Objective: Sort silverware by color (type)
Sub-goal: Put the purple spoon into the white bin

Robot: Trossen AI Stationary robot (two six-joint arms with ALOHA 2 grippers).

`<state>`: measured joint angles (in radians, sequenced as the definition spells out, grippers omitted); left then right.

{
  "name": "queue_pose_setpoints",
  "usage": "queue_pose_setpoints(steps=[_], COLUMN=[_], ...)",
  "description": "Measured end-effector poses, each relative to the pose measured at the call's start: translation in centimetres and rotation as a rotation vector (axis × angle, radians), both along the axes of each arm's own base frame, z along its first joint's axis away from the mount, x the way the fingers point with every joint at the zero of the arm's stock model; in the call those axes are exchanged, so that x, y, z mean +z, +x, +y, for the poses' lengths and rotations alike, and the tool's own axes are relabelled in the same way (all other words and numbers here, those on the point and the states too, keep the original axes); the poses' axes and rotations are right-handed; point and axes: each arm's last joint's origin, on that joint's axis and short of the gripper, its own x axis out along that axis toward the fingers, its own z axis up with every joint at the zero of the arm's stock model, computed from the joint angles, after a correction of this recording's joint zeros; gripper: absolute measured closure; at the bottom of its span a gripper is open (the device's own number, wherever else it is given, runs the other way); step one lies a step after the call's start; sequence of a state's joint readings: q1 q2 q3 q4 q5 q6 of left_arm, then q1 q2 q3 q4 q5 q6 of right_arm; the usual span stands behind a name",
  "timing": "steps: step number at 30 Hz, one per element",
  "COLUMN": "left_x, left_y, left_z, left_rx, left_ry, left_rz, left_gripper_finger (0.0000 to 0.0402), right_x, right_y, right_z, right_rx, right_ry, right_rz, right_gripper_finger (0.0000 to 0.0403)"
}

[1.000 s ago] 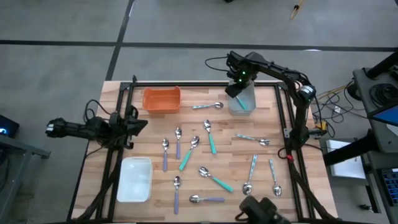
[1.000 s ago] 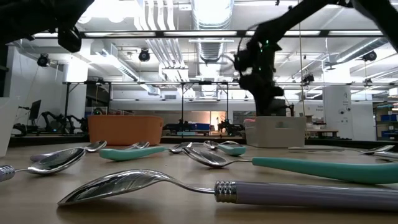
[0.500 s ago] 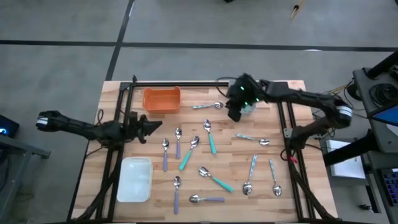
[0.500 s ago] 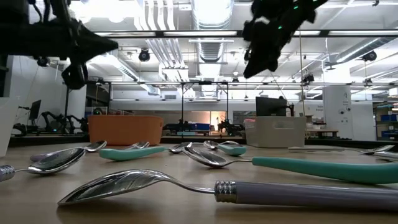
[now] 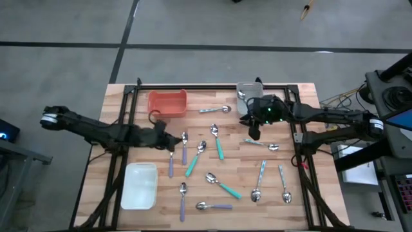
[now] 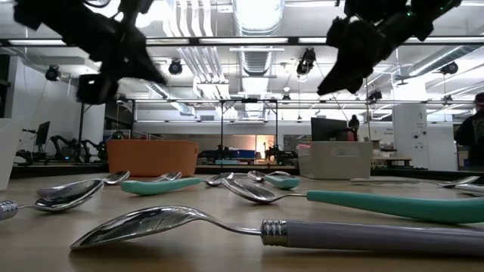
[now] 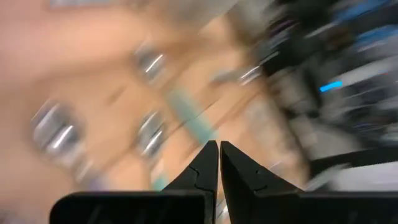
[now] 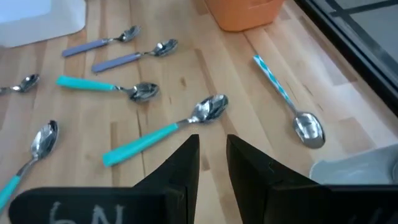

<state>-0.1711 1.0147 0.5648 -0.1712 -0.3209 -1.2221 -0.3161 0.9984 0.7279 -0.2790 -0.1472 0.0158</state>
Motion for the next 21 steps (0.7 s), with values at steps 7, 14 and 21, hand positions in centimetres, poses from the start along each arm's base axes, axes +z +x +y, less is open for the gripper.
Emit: queue_pose_setpoints(steps=[7, 14, 21], left_x=[0.3, 0.5, -1.7], left_y=[1.6, 4.4, 6.1], left_z=[-0.8, -1.3, -1.7], left_rx=[0.056, 0.064, 0.097], left_ry=[-0.175, -0.186, -0.218], left_rz=[0.473, 0.573, 0.673], left_gripper_finger=[0.0402, 0.0402, 0.0402], right_x=[-0.6, -0.3, -0.6], right_y=[0.0, 0.1, 0.0], right_z=[0.0, 0.0, 0.0], right_rx=[0.038, 0.067, 0.07], right_ry=[-0.054, -0.097, -0.098], right_rz=[0.01, 0.005, 0.015], right_gripper_finger=[0.0336, 0.0332, 0.0333])
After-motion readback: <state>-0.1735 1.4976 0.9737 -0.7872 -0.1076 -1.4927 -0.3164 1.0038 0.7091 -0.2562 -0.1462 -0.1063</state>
